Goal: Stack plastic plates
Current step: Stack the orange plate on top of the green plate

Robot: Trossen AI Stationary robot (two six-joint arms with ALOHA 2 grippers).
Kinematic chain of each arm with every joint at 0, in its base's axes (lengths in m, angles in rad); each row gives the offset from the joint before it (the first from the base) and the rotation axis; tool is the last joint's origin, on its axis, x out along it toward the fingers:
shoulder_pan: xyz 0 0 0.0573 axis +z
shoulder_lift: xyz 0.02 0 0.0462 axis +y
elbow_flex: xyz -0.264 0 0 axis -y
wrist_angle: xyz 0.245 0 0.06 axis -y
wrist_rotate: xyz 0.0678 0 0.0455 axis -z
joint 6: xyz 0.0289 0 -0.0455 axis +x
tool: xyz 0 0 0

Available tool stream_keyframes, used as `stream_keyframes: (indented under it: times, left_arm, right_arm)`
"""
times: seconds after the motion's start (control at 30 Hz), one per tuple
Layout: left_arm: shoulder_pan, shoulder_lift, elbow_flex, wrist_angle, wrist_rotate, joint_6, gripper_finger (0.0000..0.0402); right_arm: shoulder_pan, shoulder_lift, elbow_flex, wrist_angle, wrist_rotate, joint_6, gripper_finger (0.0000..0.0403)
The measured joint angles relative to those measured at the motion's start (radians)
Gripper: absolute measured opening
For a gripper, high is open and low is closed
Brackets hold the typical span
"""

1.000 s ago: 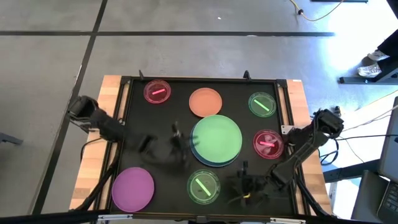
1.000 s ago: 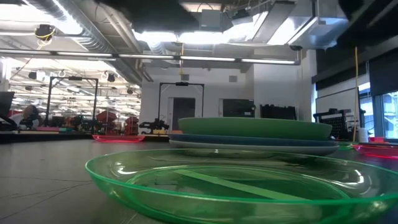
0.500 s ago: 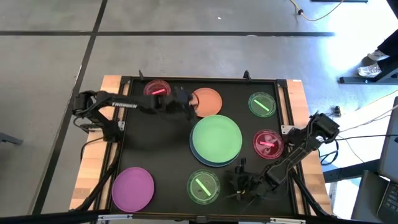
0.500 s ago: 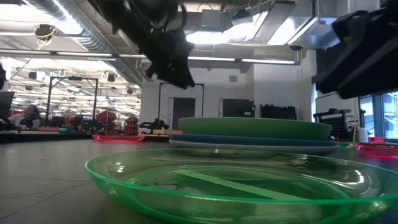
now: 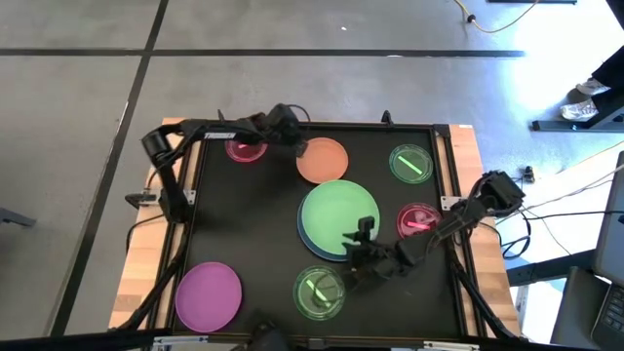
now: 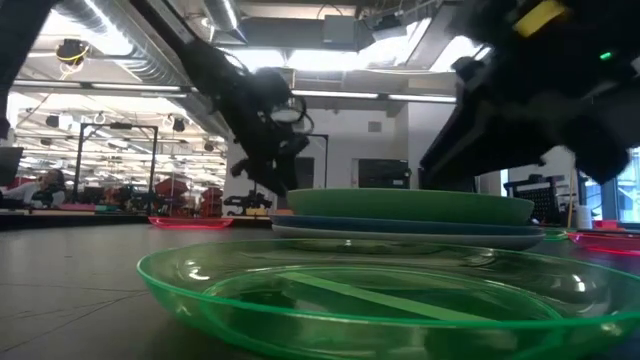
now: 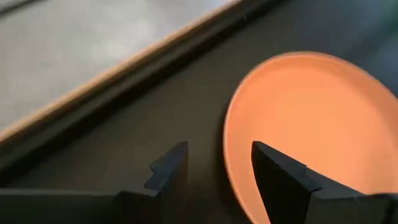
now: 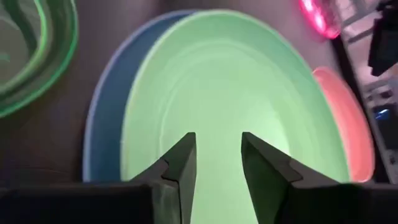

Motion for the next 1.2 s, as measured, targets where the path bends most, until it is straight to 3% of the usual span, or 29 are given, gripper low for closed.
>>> stream_keyframes:
  times: [0.23,0.6,1.03,1.2]
  left_arm:
    - [-0.011,0.135,0.074,-0.019,0.023,0.035,0.017]
    - [-0.015,0.169,0.079,-0.047,0.017,0.085,0.0162]
    - [-0.015,0.169,0.078,-0.044,-0.031,0.095,0.0016]
    - [-0.015,0.167,0.079,-0.044,-0.058,0.095,0.0009]
  right_arm:
    - [-0.051,0.0,0.0,0.0,-0.041,0.002,0.0117]
    - [-0.057,0.005,0.0,0.013,-0.112,0.064,0.0117]
    - [-0.057,0.005,0.0,0.013,-0.156,0.157,0.0117]
    - [-0.057,0.005,0.0,0.013,-0.161,0.188,0.0117]
